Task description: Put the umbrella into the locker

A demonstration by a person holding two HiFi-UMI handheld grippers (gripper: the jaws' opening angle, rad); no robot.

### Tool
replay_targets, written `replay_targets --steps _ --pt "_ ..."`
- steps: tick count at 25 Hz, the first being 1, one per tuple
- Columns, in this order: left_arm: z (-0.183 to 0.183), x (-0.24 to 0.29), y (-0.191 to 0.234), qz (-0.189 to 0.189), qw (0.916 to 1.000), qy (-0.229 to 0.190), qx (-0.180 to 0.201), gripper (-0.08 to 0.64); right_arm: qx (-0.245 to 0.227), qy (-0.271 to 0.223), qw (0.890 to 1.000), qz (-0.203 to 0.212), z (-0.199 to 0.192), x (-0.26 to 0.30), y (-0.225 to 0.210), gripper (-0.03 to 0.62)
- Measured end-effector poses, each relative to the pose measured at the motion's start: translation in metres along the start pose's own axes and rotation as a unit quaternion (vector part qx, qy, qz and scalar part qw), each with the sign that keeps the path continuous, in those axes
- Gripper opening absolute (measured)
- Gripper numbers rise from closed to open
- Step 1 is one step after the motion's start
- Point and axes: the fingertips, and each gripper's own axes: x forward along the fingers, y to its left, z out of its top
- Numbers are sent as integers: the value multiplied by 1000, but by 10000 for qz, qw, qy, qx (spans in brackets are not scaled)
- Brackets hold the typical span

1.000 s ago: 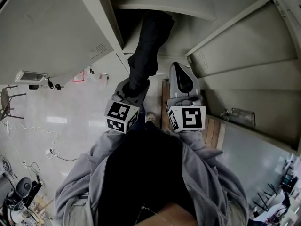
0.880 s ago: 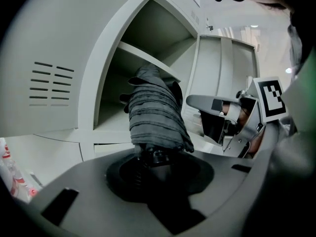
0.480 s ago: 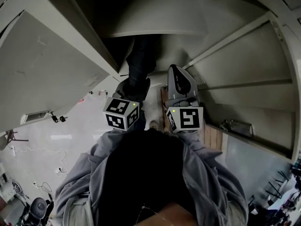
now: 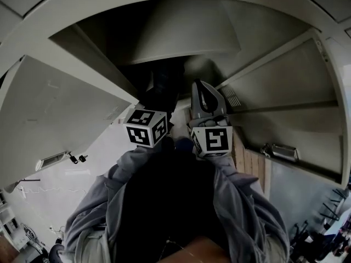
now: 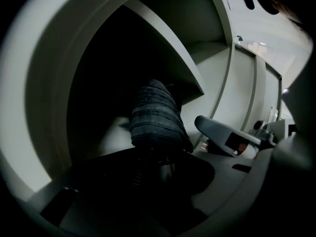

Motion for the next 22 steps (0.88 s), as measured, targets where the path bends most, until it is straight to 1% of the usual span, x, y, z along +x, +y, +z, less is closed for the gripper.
replay_targets --steps 4,8,11,13,16,17,22 --pt "3 12 2 80 9996 79 -248 130 -101 83 9998 137 4 7 3 3" --pt "0 19 5 244 9975 165 -647 137 -127 127 9994 301 4 13 3 3" --pt "-13 23 6 392 9947 339 -892 158 -166 153 9988 431 5 16 2 3" --pt "-19 25 5 521 9937 443 -887 176 -171 161 9984 509 5 17 0 3" --pt "-25 26 1 741 9929 521 -767 190 -146 166 9978 619 3 17 -1 3" --pt "-26 26 1 795 9927 511 -748 204 -144 175 9976 658 2 16 -1 3" --pt "-22 23 0 984 9924 231 -701 216 -117 233 9964 802 -3 14 -3 3"
